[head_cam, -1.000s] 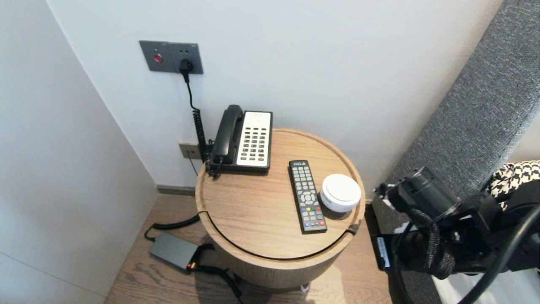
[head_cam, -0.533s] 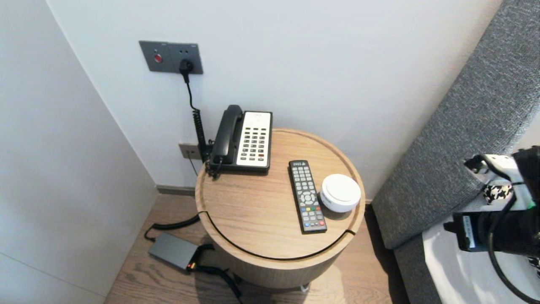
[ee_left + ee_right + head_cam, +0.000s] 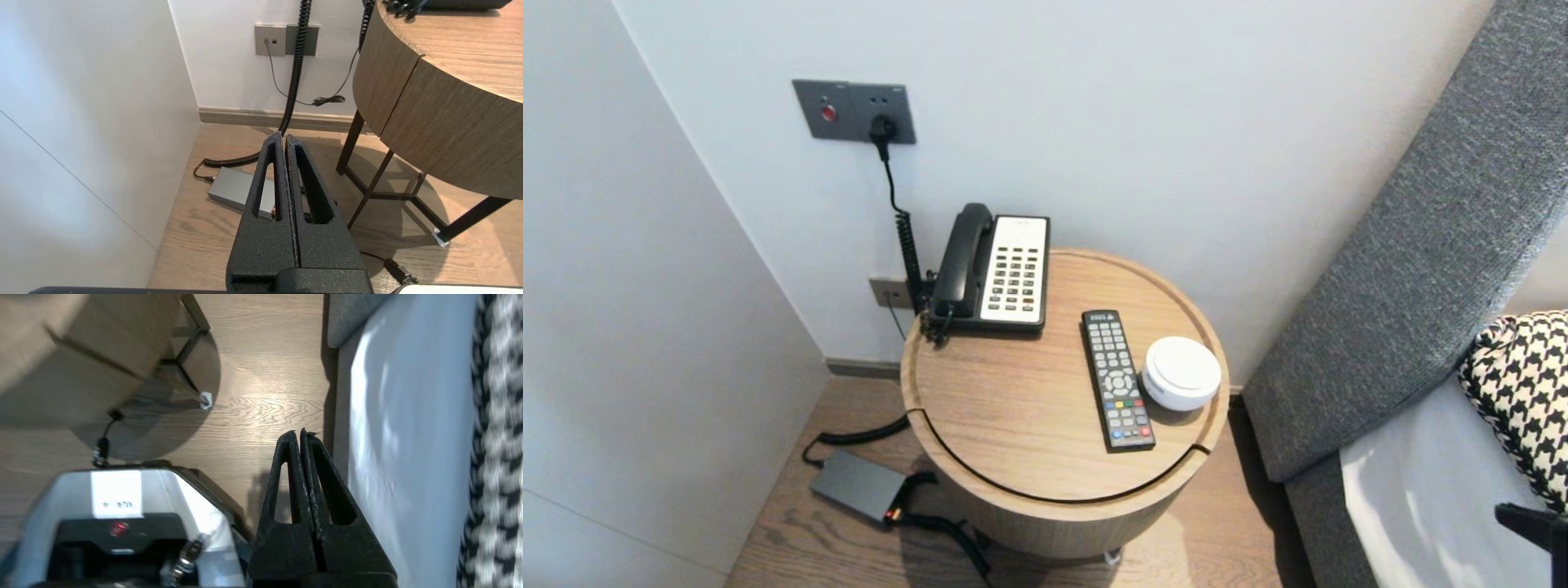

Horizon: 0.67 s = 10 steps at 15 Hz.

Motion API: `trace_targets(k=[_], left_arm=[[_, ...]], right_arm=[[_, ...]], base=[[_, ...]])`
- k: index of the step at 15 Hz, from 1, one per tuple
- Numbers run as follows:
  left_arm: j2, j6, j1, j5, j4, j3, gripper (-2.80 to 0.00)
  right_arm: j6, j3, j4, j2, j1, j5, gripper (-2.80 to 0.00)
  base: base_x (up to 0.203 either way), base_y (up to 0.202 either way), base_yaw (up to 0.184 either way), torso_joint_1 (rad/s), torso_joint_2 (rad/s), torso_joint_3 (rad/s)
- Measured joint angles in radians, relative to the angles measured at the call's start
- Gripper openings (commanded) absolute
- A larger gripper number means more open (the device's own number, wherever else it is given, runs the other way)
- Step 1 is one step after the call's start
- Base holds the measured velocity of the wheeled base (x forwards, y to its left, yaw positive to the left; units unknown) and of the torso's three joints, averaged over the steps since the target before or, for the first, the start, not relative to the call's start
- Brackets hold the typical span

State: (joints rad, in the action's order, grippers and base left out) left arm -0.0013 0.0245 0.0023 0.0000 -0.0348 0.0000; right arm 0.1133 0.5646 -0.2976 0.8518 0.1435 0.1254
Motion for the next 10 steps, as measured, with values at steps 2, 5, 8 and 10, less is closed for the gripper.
trace_targets(k=[2,5,8,10], left_arm=[[0.0,0.0,0.0,0.0,0.0,0.0,-2.8],[0.0,0.0,0.001,0.0,0.0,0.0,-2.8],[0.0,0.0,0.0,0.0,0.0,0.0,-2.8],[0.0,0.0,0.0,0.0,0.0,0.0,-2.8]], right_arm=[[-0.039,-0.152,0.043,-0.136,-0.044,-0.04,-2.8],[-0.08,-0.333,0.135,-0.328,-0.11,-0.129,-2.8],[-0.131,-0.447,0.168,-0.483,-0.152,-0.178,-2.8],[-0.168,-0.5,0.24,-0.543,-0.173,-0.177,-2.8]], base=[[0.0,0.0,0.0,0.0,0.0,0.0],[0.0,0.0,0.0,0.0,0.0,0.0],[0.0,0.0,0.0,0.0,0.0,0.0],[0.0,0.0,0.0,0.0,0.0,0.0]])
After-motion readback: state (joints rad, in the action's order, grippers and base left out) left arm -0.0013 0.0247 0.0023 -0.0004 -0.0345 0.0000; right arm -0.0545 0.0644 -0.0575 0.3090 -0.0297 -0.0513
